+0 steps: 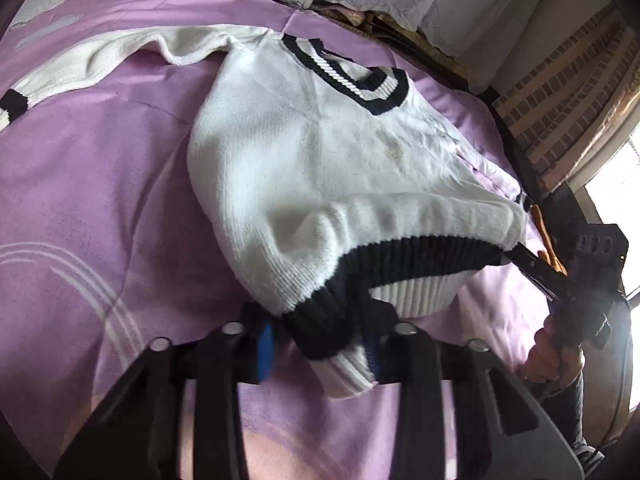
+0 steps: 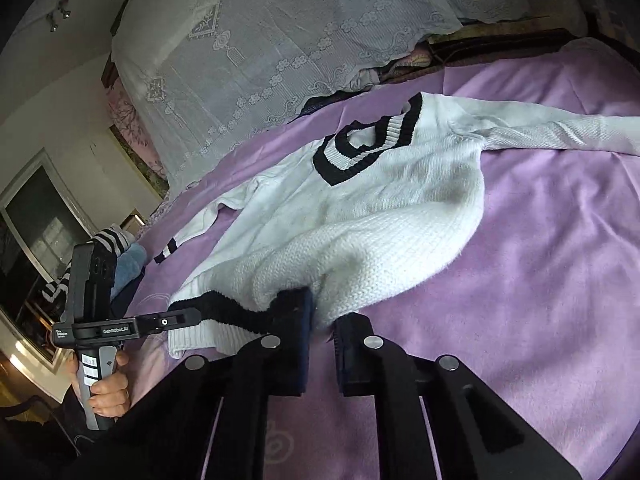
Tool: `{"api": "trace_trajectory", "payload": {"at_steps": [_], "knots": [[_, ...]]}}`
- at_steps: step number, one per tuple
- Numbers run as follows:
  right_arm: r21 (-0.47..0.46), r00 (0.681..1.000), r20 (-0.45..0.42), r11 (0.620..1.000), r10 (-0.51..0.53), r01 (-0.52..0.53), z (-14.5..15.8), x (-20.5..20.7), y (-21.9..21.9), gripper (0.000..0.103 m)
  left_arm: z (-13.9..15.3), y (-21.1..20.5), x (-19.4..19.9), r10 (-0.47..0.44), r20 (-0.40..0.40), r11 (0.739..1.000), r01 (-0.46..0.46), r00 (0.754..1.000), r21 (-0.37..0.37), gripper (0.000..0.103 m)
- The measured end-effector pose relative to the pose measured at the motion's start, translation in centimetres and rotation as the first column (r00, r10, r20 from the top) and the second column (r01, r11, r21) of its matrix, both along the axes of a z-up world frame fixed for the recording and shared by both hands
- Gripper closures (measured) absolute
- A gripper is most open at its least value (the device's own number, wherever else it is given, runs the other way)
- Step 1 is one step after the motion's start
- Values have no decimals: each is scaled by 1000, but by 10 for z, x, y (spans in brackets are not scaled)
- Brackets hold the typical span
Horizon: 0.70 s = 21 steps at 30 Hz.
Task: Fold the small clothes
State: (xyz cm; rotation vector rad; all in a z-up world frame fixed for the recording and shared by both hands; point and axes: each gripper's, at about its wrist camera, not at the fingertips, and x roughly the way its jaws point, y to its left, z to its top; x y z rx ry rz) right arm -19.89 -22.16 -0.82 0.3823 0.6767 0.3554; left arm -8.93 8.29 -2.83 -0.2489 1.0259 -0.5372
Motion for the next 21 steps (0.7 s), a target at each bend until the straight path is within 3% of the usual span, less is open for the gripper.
{"api": "trace_trajectory", "payload": {"at_steps": [3, 6, 10, 12, 14, 16, 18, 21], "knots": [[41, 1000, -28, 999, 4, -3, 8, -18, -13, 94, 16, 7, -9, 5, 29, 1000, -5, 1000, -13, 82], [69, 997, -72, 998, -4, 9, 16, -36, -29, 96, 35, 5, -27, -32, 77, 999, 28, 997, 45, 82], [16, 979, -202, 1000, -23, 27, -8, -43, -38, 95, 16, 4, -41, -40, 30, 985, 34, 999, 169, 68], [0, 971, -237, 999, -39, 40, -25, -45, -37, 91, -2, 8, -43, -16, 8, 980, 14, 1000, 200, 63], [32, 970, -243, 999, -26, 34, -32, -46, -34, 71, -3, 14, -45, 2, 15, 985, -4, 1000, 173, 60], [16, 975, -221, 1000, -20, 24, -30, -48, -27, 61, 1, 14, -44, 14, 23, 985, -18, 1000, 171, 27], [-13, 978, -209, 1000, -21, 19, -29, -47, -20, 57, 3, 12, -43, 47, 44, 984, -53, 998, 167, 15], [-20, 978, -206, 999, -31, 28, -32, -42, -13, 57, -2, 3, -35, 39, 38, 984, -45, 999, 171, 15]]}}
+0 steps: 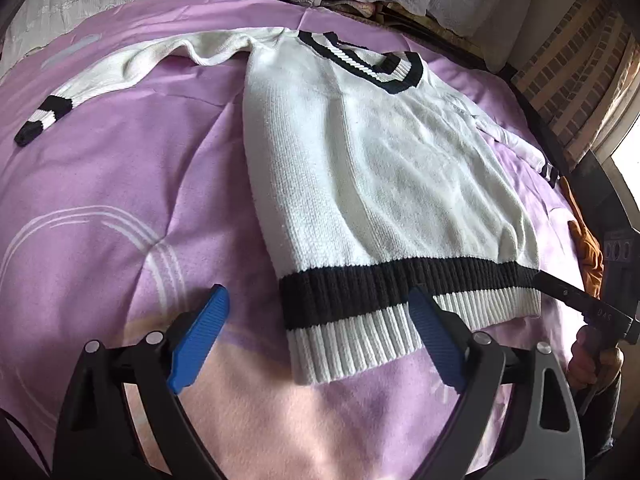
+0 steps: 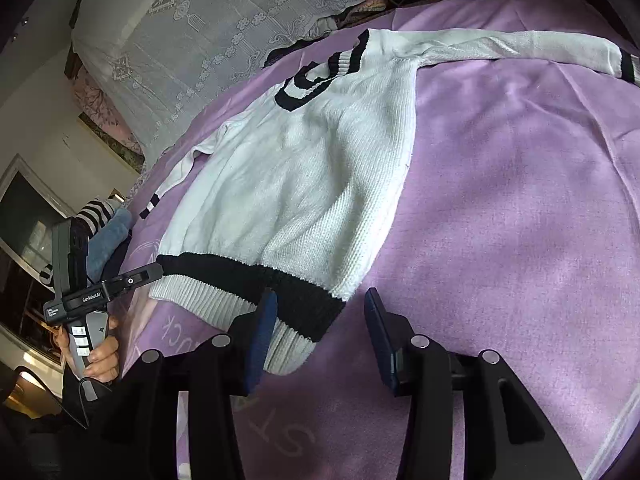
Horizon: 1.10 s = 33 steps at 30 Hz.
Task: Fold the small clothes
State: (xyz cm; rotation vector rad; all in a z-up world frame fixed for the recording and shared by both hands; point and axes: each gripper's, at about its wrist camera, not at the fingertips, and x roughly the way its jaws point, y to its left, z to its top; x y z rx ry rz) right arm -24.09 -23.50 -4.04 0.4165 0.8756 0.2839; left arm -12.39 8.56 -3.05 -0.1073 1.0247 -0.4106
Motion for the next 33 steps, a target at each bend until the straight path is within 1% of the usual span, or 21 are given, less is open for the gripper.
{"api": "trace_trajectory", "payload": {"at_steps": [2, 3, 4, 5, 6, 7, 9, 11, 13, 16, 17, 19, 20, 22, 23, 25, 27, 28, 30, 31, 33], "knots": [[10, 1000, 6, 1000, -14, 14, -1, 3, 1, 59, -5, -6, 5, 13, 6, 1000, -13, 1000, 18, 17], [17, 1000, 8, 1000, -24, 24, -2, 4, 1, 60, -5, -10, 6, 12, 24, 999, -12, 1000, 34, 23], [22, 999, 9, 999, -36, 36, -3, 6, 0, 65, -5, -13, 6, 3, 42, 999, -5, 999, 48, 36], [22, 999, 5, 999, -47, 47, -5, 7, 0, 78, -3, -16, 5, -19, 49, 999, 17, 999, 48, 44], [26, 998, -2, 998, -55, 55, -7, 8, 0, 85, -1, -17, 5, -34, 55, 999, 32, 998, 43, 61], [36, 998, 0, 997, -64, 64, -8, 8, -1, 89, 0, -18, 4, -44, 62, 998, 42, 997, 45, 75], [26, 998, 14, 997, -68, 68, -3, 3, 0, 91, 5, -15, -1, -56, 68, 998, 55, 996, 24, 86], [17, 998, 33, 999, -48, 47, 7, -5, 2, 92, 14, -8, -9, -41, 102, 999, 38, 994, 38, 86], [-14, 999, 25, 1000, -23, 23, 11, -12, 4, 92, 22, -2, -21, -61, 124, 998, 57, 990, 41, 86], [-52, 999, -37, 999, -15, 13, -1, -13, 6, 92, 10, -5, -28, -92, 75, 994, 87, 993, 68, 85], [-54, 999, -36, 999, -8, 6, -4, -13, 5, 92, 3, -5, -29, -87, 61, 994, 82, 994, 76, 84], [-54, 999, -39, 999, -3, 0, 1, -13, 2, 90, 2, 2, -30, -68, 72, 997, 65, 995, 52, 76], [-46, 999, -41, 999, -11, 9, 4, -14, -1, 88, 4, 8, -29, -57, 63, 998, 55, 996, 31, 73], [-71, 999, -19, 997, -41, 40, 15, -17, -8, 81, 13, 26, -28, -23, 62, 1000, 24, 998, -15, 62], [-105, 997, 10, 992, -74, 75, 23, -18, -12, 80, 19, 35, -26, 3, 81, 1000, -2, 997, -9, 60], [-171, 988, 89, 975, -129, 143, 42, -16, -18, 80, 31, 50, -18, 61, 133, 996, -69, 989, 53, 55], [-174, 981, 151, 974, -121, 147, 59, -6, -15, 80, 37, 65, 2, 114, 149, 988, -128, 982, 87, 45], [-157, 980, 171, 978, -107, 134, 65, 1, -13, 80, 38, 75, 14, 171, 145, 979, -184, 975, 88, 45], [-138, 978, 189, 984, -86, 113, 68, 19, -3, 75, 34, 101, 46, 289, 96, 953, -295, 953, 63, 44], [-134, 978, 192, 986, -77, 103, 68, 29, 3, 67, 29, 114, 63, 337, 59, 939, -340, 940, 46, 44], [-123, 981, 183, 988, -67, 91, 63, 49, 14, 65, 16, 140, 93, 439, -5, 898, -439, 898, 35, 44]]}}
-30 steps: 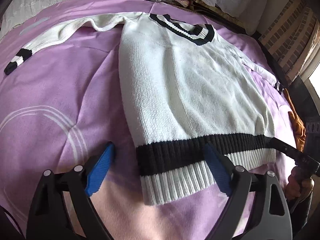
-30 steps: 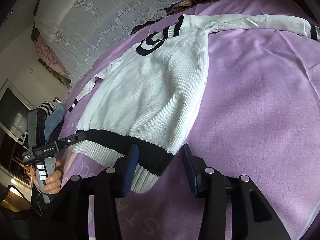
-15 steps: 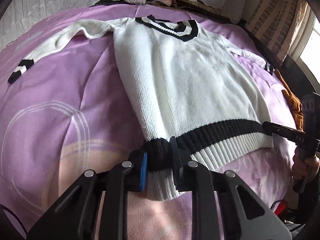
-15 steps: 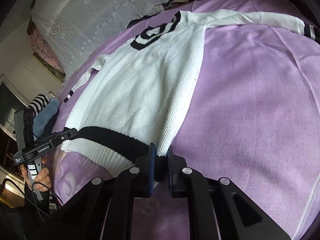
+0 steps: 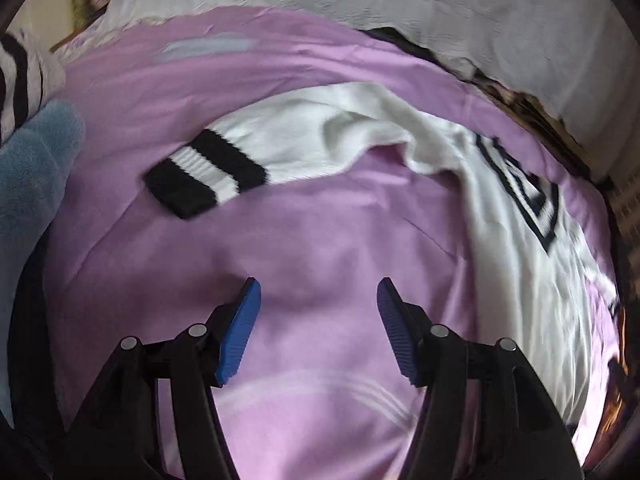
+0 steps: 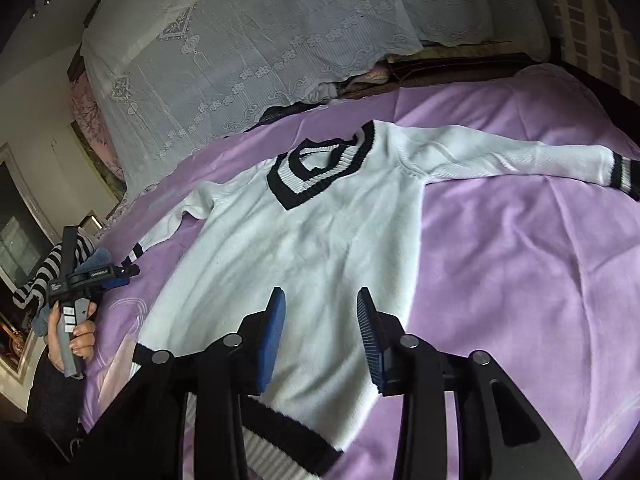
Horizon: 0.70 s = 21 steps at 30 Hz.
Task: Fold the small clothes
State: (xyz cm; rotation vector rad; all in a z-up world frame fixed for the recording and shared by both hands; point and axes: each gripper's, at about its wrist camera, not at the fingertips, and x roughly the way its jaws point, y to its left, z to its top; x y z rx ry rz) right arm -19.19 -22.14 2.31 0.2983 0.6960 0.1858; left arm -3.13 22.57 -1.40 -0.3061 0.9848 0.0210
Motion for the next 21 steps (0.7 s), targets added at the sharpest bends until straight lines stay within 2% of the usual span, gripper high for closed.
{"api": "trace_trajectory", "payload": {"at_steps": [4, 6, 7, 8, 9, 10, 11, 14, 15, 17, 19, 21], "knots": [[62, 1000, 4, 998, 22, -22, -13, 24, 18, 64, -2, 20, 38, 125, 1, 989, -124, 992, -78, 40], [74, 1000, -9, 997, 13, -12, -22, 32, 20, 64, 2, 19, 54, 179, 23, 982, -177, 984, -69, 41], [76, 1000, -20, 997, 9, -8, -26, 33, 20, 64, 2, 18, 62, 211, 28, 977, -210, 977, -28, 65], [66, 1000, -27, 998, 1, 1, -29, 33, 18, 64, 1, 21, 70, 238, 26, 971, -239, 971, 6, 81], [45, 1000, -26, 999, -16, 17, -30, 32, 16, 64, 0, 26, 76, 255, 26, 967, -256, 967, 9, 92], [24, 999, -19, 999, -37, 37, -32, 30, 11, 64, 2, 32, 78, 284, 32, 959, -285, 958, 7, 93], [10, 998, -14, 998, -58, 58, -32, 28, 6, 64, 6, 39, 77, 326, 45, 944, -328, 944, 35, 93], [57, 994, -35, 993, -105, 107, -41, 28, -16, 64, 24, 61, 72, 442, 152, 873, -462, 884, 152, 94], [91, 992, -53, 989, -111, 115, -46, 31, -23, 64, 24, 68, 74, 453, 151, 866, -474, 879, 160, 94], [143, 991, -78, 982, -111, 121, -52, 35, -31, 64, 11, 74, 83, 442, 75, 876, -448, 894, 178, 93], [135, 991, -67, 983, -113, 121, -50, 34, -30, 64, 1, 65, 85, 447, 58, 856, -446, 893, 262, 83], [99, 990, -57, 986, -126, 131, -47, 34, -28, 64, 4, 52, 79, 431, 82, 850, -435, 899, 298, 78]]}}
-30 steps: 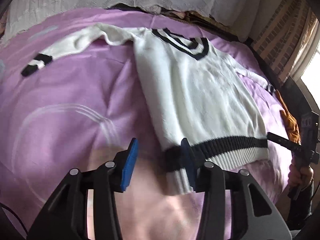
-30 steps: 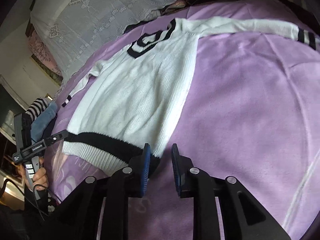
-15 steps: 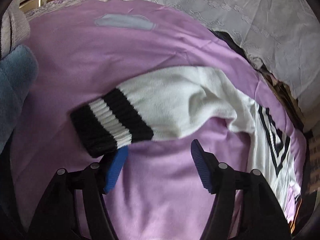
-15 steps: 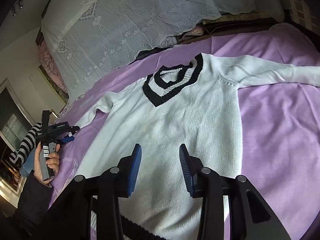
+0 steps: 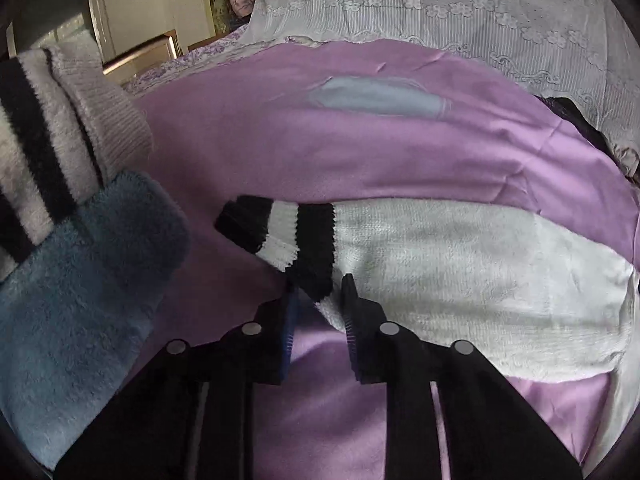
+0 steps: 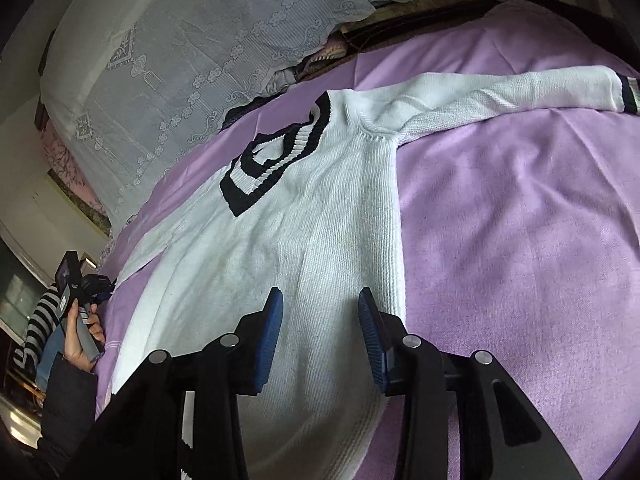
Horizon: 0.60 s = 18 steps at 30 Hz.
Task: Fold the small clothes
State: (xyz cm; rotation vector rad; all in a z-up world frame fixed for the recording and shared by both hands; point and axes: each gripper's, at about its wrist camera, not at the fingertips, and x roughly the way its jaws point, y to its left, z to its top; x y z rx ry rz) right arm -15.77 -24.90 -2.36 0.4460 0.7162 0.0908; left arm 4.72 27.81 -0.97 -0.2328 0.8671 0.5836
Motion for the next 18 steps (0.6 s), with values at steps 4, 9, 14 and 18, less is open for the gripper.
{"api": "trace_trajectory", "payload": {"at_steps": [4, 9, 14, 18], "knots": [[-41, 1000, 6, 999, -1, 1, 14, 15, -1, 63, 33, -39, -31, -117, 132, 993, 111, 984, 50, 45], [33, 999, 35, 999, 16, -18, 36, 68, -9, 56, 56, -123, -36, -366, 199, 930, 365, 909, 43, 20], [134, 1000, -13, 991, -2, 4, 19, 130, -17, 55, 36, -215, -5, -586, 111, 807, 590, 802, -2, 20], [170, 998, -55, 985, -6, 15, -17, 144, -33, 59, -17, -264, 27, -632, -94, 772, 636, 769, 6, 19]]}}
